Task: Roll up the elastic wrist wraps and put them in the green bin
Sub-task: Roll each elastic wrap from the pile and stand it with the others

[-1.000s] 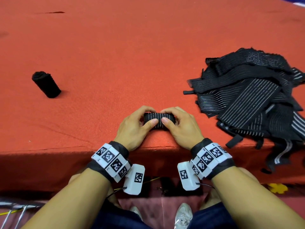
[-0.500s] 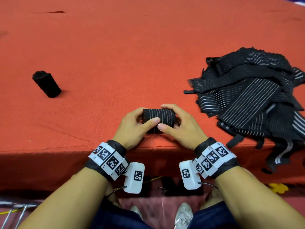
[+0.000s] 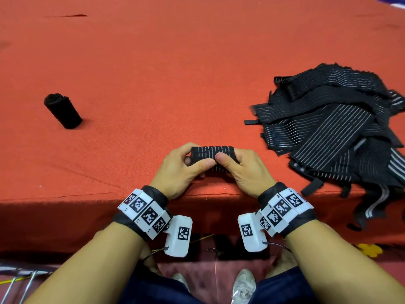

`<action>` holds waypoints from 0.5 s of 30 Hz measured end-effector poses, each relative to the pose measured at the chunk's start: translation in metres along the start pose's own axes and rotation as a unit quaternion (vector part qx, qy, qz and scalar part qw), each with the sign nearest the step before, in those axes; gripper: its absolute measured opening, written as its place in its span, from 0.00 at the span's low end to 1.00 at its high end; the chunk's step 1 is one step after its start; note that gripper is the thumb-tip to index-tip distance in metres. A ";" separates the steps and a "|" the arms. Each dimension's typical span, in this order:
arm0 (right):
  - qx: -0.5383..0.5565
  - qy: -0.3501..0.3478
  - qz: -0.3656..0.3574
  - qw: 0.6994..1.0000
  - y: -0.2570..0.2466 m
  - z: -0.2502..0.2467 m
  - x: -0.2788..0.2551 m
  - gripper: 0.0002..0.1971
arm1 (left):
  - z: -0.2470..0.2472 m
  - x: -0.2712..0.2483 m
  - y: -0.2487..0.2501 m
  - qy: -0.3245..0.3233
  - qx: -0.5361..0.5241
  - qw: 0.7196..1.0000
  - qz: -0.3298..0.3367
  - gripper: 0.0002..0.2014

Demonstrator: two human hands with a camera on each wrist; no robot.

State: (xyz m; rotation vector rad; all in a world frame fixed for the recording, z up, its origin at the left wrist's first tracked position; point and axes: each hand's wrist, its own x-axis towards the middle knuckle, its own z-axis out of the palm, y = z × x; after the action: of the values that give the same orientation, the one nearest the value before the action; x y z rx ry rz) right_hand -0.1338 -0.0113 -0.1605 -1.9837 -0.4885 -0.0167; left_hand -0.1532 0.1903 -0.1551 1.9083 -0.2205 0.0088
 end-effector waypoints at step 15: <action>0.119 0.064 0.063 0.989 -0.001 0.004 0.003 0.29 | 0.000 0.000 -0.005 0.061 0.002 0.998 0.029 0.17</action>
State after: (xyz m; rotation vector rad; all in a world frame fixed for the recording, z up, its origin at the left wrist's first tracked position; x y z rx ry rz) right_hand -0.1322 -0.0060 -0.1609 -1.7619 -0.2684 -0.0069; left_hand -0.1523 0.1922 -0.1593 1.8978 -0.1918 0.1644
